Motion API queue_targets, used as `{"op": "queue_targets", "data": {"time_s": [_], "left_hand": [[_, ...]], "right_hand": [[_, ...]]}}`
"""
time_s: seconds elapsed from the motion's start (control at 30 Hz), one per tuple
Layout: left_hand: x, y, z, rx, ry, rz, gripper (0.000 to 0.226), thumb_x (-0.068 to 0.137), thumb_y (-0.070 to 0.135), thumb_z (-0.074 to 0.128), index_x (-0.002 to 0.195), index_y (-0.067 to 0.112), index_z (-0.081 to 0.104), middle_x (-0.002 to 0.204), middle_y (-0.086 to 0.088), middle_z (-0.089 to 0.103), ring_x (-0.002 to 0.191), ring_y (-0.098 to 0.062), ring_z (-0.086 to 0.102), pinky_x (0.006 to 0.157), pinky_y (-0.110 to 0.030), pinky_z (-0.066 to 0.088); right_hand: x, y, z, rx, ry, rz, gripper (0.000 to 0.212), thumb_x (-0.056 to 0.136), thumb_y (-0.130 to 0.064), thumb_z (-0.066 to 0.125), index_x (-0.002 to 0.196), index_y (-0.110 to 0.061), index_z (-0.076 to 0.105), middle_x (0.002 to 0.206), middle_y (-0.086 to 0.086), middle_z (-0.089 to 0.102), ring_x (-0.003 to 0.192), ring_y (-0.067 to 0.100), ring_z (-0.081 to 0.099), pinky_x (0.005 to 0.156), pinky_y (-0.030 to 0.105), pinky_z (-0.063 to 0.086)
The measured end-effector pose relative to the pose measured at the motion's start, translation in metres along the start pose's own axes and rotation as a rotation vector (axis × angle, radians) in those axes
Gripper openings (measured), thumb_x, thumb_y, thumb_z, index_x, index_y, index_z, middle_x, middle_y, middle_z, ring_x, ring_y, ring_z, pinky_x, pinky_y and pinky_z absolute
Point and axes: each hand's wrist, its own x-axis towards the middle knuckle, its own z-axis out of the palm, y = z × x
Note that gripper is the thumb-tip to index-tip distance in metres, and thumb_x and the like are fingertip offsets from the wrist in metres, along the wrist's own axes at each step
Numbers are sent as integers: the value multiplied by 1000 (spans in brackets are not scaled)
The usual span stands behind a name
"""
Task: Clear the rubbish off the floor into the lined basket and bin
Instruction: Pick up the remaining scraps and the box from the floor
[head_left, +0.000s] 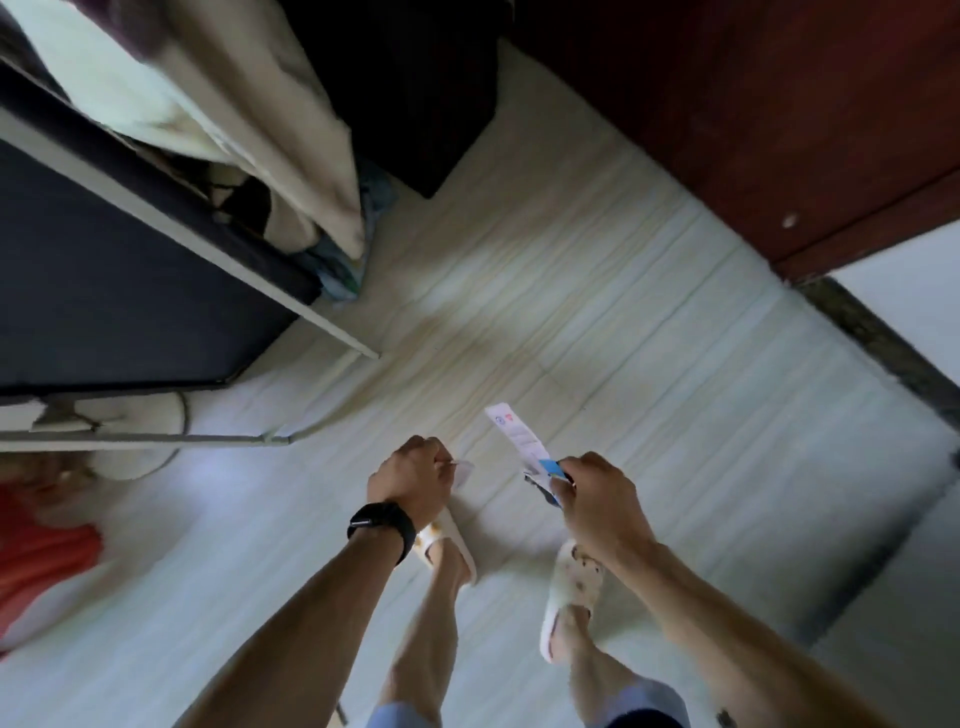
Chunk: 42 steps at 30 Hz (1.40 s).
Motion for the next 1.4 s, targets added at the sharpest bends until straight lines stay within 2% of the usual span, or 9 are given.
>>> {"op": "queue_targets", "data": {"time_s": [0.17,0.27,0.5,0.67,0.8,0.93,1.1,1.27,1.4], "left_hand": [[-109,13,-73,-111,169,-45,10,93,36,49,94,31,58,92,-1,70,74,-22,60,58,-27,44],[-190,8,-101,-214,331,-114,12,94,32,50,99,29,60,90,-5,69,78,-27,63,60,-31,49],[-399,-25,-79,-409,709,-269,15,90,36,60,104,34,66,86,1,74,82,-26,66,57,-27,42],[-528,-86,-51,-509,899,-419,19,90,41,61,106,34,70,93,3,75,88,-22,69,68,-35,54],[-647,-153,-6,-555,1104,-641,15,88,43,64,101,39,71,91,5,75,87,-21,70,64,-30,51],[-785,-229,69,-638,1212,-862,15,87,41,65,99,39,72,93,8,75,89,-17,70,72,-28,54],[-925,-313,151,-683,1377,-1046,12,83,37,71,95,35,75,92,7,76,87,-17,70,69,-23,48],[-1042,-397,216,-701,1370,-1208,18,85,42,65,102,39,70,93,6,75,90,-24,69,70,-29,52],[-1091,-455,239,-734,1397,-1242,14,84,41,66,98,40,70,88,8,75,86,-23,69,66,-26,50]], "right_hand": [[-77,-36,-84,42,134,-117,18,91,-24,61,78,-12,65,86,-7,44,77,22,55,64,28,34],[-126,-62,-114,37,140,-248,30,88,-23,63,63,-18,48,72,-1,49,70,27,49,59,34,33],[-264,-144,-141,4,129,-604,32,89,-38,62,72,-14,51,63,0,53,64,23,48,57,33,39],[-359,-225,-120,-23,65,-876,23,86,-44,67,87,-21,66,73,-3,67,68,19,59,62,34,47],[-452,-280,-65,-112,-19,-1103,14,89,-35,69,100,-27,71,85,-6,74,74,18,65,64,35,52],[-560,-321,32,-163,-127,-1322,18,90,-30,69,107,-25,73,96,-8,76,75,13,68,62,28,53],[-675,-346,154,-166,-256,-1424,17,89,-30,70,105,-34,72,84,-15,72,67,-1,64,57,26,54],[-781,-372,268,-183,-382,-1492,15,91,-29,68,105,-30,72,88,-13,72,69,3,64,57,30,55],[-839,-397,329,-220,-403,-1534,12,92,-28,67,103,-28,71,90,-14,72,68,-1,62,52,14,43]]}}
